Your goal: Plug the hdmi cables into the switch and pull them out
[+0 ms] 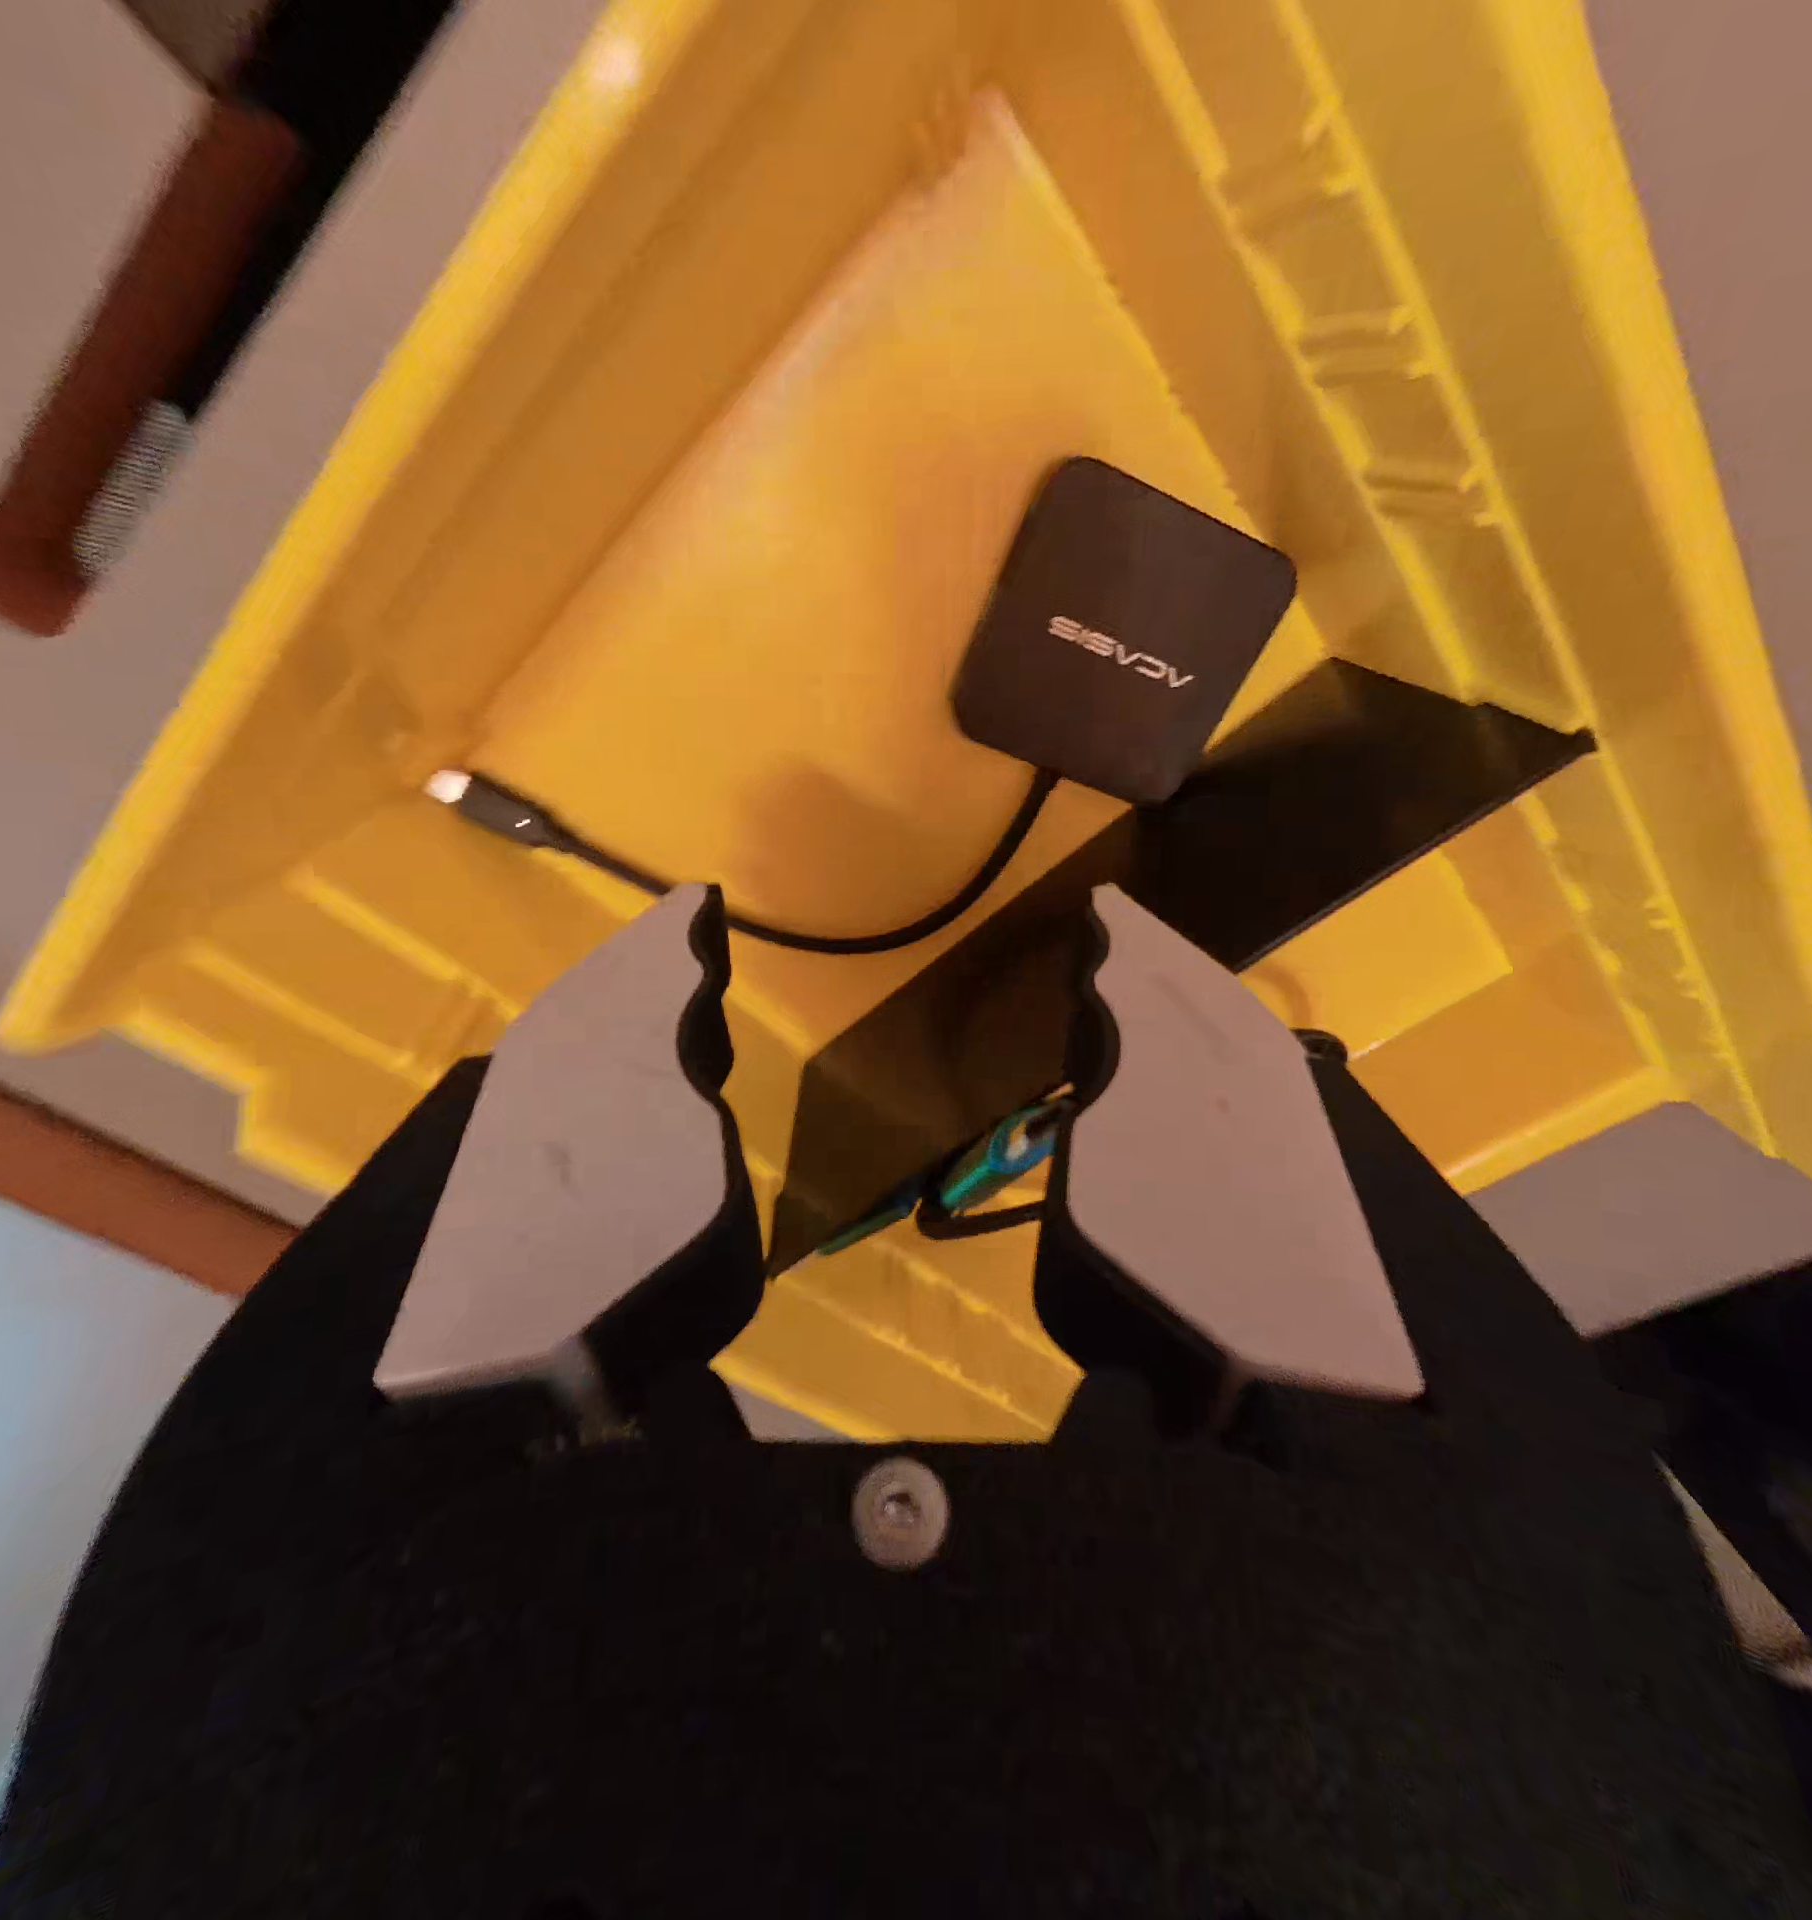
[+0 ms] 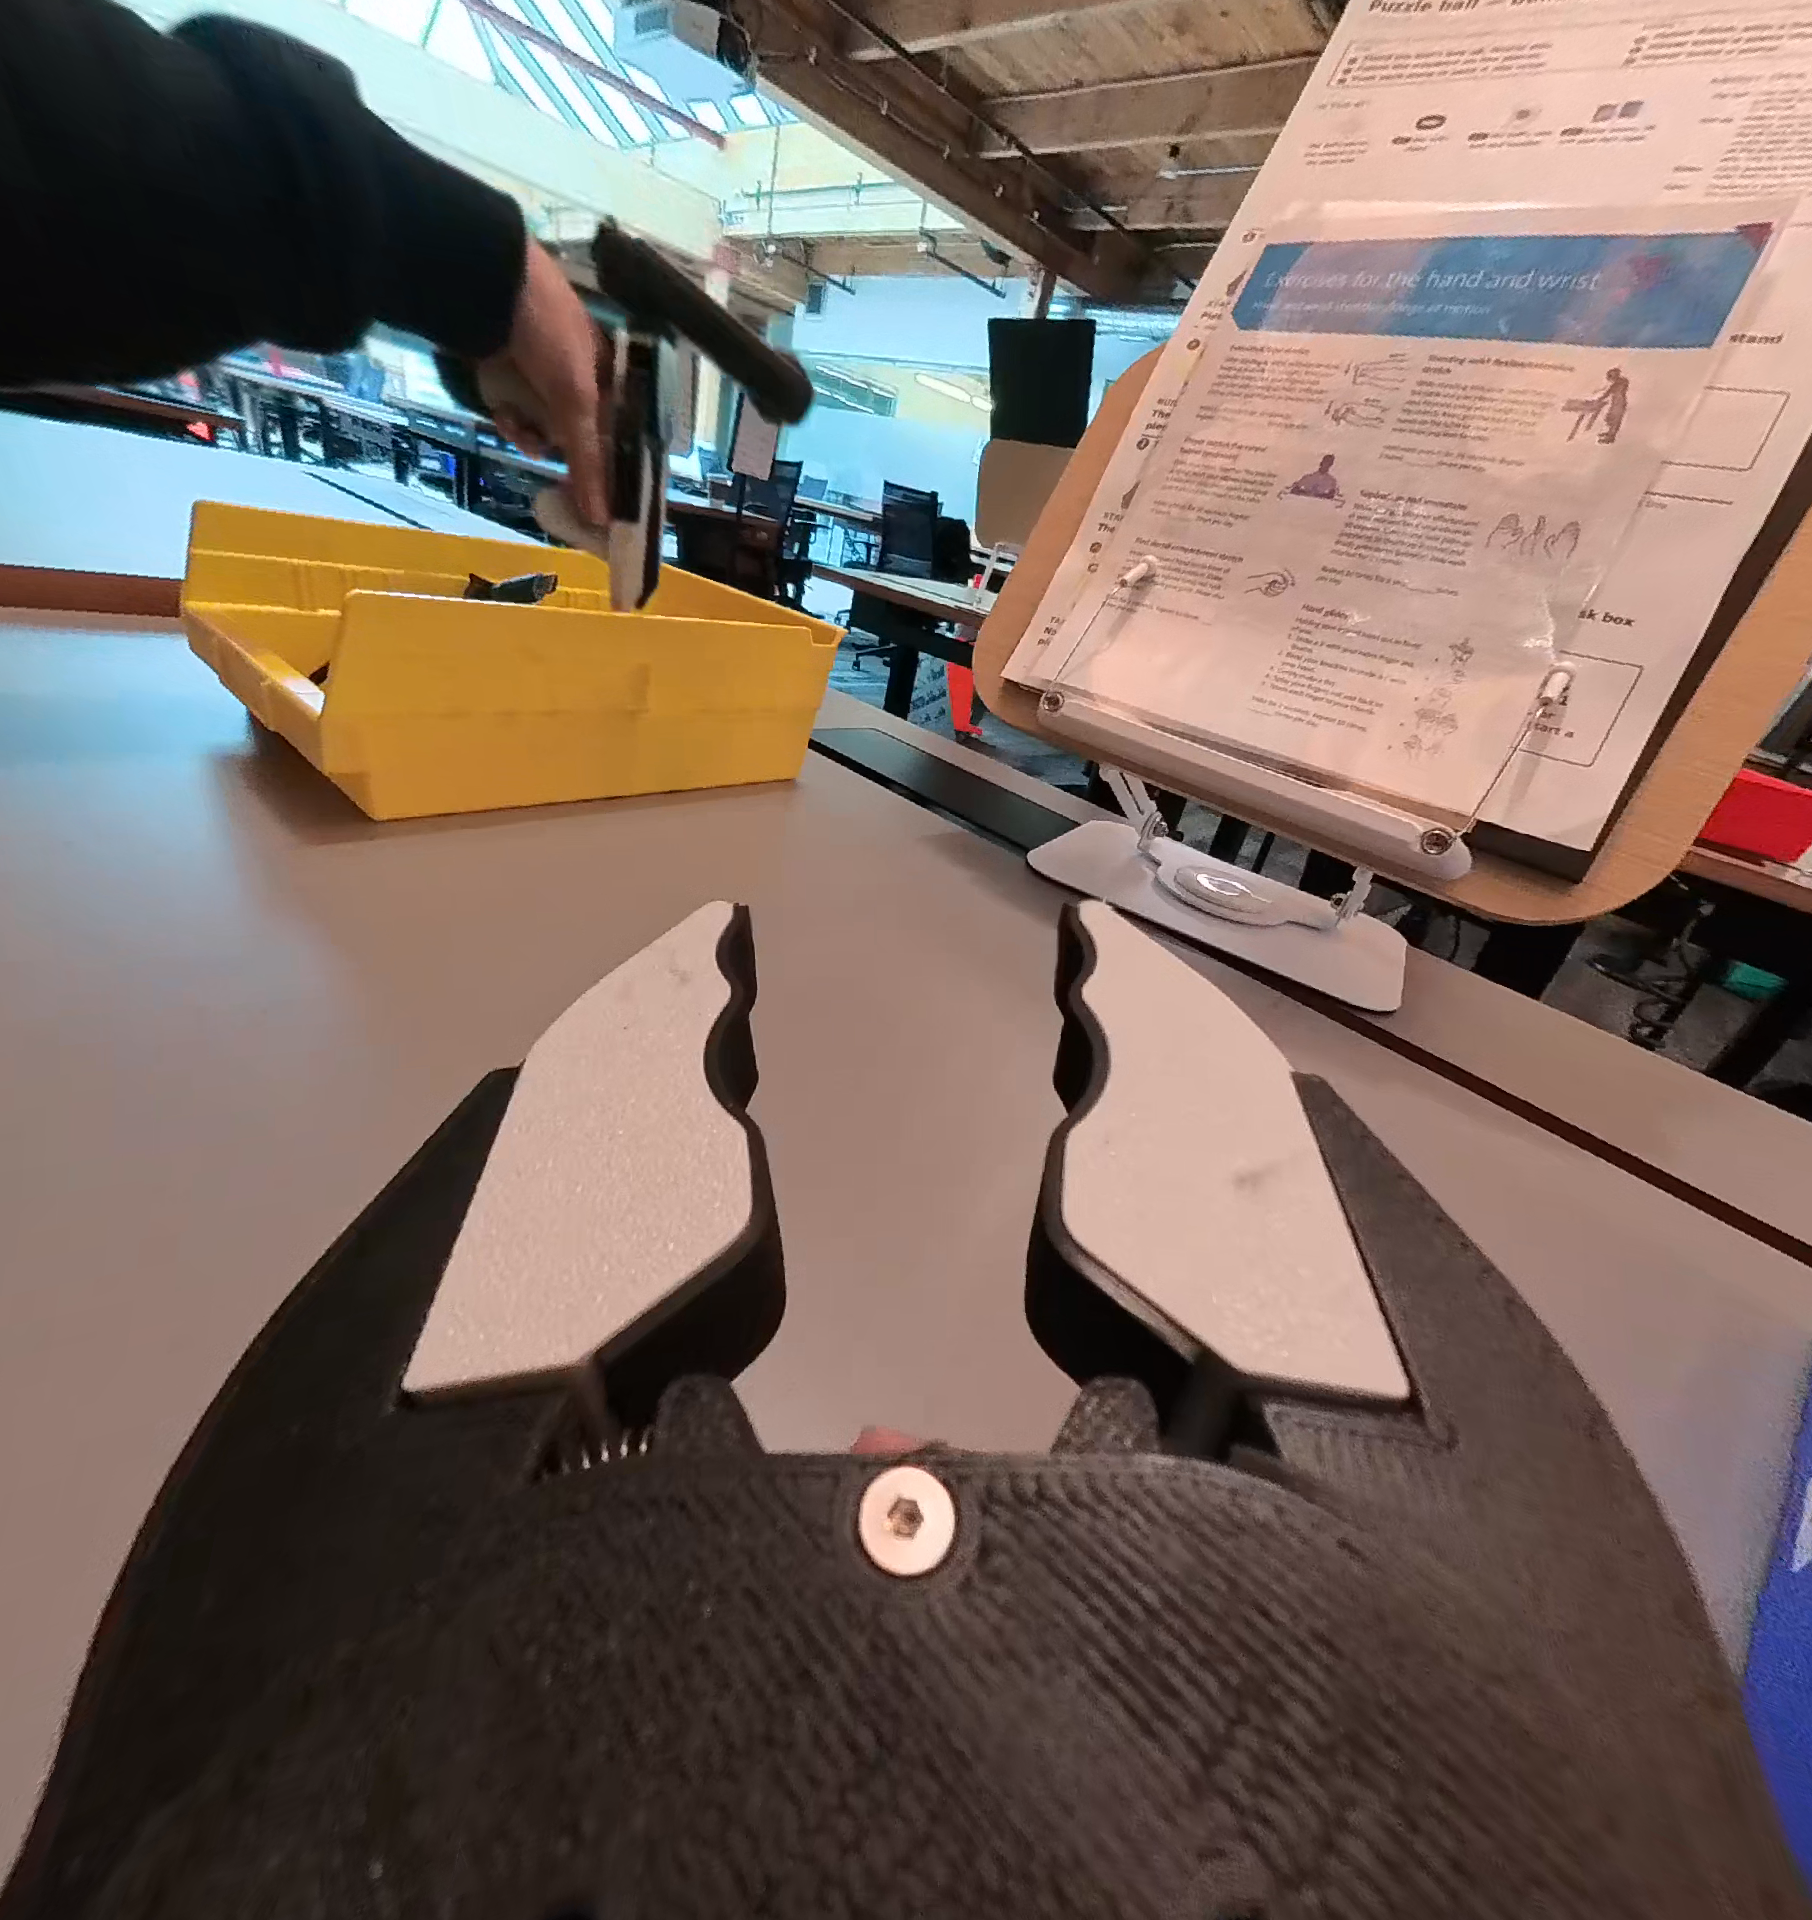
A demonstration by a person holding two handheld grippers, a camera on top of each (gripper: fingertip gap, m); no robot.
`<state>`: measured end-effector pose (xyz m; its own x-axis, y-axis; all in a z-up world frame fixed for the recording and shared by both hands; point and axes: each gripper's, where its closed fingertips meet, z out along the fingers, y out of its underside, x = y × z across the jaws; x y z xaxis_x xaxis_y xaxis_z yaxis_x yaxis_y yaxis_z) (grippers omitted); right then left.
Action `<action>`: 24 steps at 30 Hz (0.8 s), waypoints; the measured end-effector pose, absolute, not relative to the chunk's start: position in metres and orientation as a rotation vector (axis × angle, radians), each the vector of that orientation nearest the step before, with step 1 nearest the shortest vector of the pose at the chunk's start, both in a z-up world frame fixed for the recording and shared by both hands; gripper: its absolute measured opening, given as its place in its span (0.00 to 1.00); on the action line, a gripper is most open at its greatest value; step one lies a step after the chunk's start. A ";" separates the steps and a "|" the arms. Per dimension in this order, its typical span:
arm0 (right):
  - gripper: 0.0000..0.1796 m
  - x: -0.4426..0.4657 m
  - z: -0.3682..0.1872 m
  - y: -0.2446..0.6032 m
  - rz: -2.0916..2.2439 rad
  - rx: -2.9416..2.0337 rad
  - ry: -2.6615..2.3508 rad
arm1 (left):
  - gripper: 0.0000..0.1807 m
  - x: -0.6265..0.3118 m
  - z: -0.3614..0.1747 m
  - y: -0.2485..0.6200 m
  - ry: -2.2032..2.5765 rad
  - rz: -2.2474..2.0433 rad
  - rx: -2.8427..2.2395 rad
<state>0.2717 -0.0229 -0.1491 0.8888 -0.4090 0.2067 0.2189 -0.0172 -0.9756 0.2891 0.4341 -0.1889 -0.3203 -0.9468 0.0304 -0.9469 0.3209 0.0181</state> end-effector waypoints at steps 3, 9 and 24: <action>0.31 0.271 -0.149 -0.023 -0.500 -1.507 0.154 | 0.35 0.290 -0.213 0.426 -2.500 -0.060 1.678; 0.31 0.272 -0.148 -0.024 -0.491 -1.496 0.160 | 0.39 0.304 -0.245 0.397 -2.576 -0.012 1.491; 0.30 0.270 -0.147 -0.024 -0.502 -1.490 0.143 | 0.58 0.324 -0.257 0.403 -2.694 -0.069 1.581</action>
<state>0.2697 -0.0244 -0.1471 0.8896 -0.4046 0.2119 0.2320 0.0005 -0.9727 0.3242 0.4028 -0.2568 -0.4875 -0.8731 -0.0075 -0.8723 0.4867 0.0471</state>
